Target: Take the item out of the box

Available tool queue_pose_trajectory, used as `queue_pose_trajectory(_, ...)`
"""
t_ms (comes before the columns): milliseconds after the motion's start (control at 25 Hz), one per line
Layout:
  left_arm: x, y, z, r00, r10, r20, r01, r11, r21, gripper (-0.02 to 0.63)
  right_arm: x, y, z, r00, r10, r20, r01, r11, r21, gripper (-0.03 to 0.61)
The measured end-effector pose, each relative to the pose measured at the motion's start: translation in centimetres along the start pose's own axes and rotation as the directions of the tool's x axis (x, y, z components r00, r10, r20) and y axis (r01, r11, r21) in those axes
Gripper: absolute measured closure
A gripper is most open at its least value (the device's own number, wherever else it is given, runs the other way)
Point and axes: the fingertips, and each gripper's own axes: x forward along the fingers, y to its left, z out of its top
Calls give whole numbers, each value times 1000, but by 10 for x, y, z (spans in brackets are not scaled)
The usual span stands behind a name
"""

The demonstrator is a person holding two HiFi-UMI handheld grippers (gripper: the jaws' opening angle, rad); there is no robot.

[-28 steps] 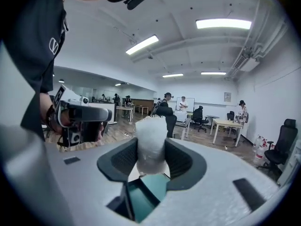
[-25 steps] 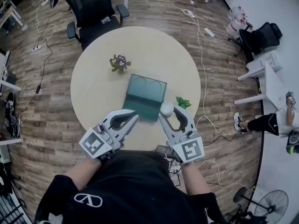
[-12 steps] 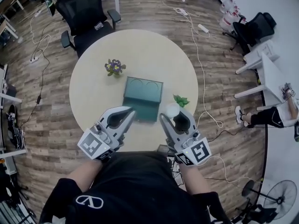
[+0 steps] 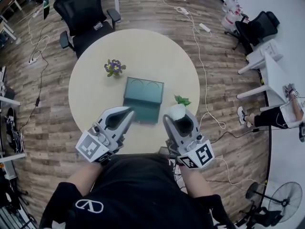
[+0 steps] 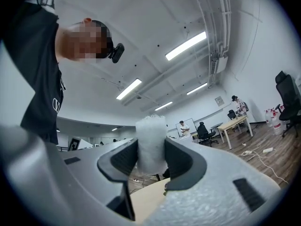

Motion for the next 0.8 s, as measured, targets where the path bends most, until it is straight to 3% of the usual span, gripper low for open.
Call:
queue_pose_trajectory(120,3,0,9,999,2,34,-2,1000,3,609,0,-2,-3,1000,-10,-6,11,1000,13,400)
queue_pose_trajectory(280,-1,2,0,1000,10,7,-10,1000,1,609,0,-5,-5,1000,-15,-11,15,1000,17,400)
queue_pose_trajectory(440,2,1,11,998,5,57,-5,1000,-1,609,3,-1,-4,1000,-2,-9,2,1000,-10,402)
queue_pose_trajectory(800,1,3,9,999,0,39,0,1000,-2,609,4,-2,-8,1000,-13,-22,13,1000,-11,402)
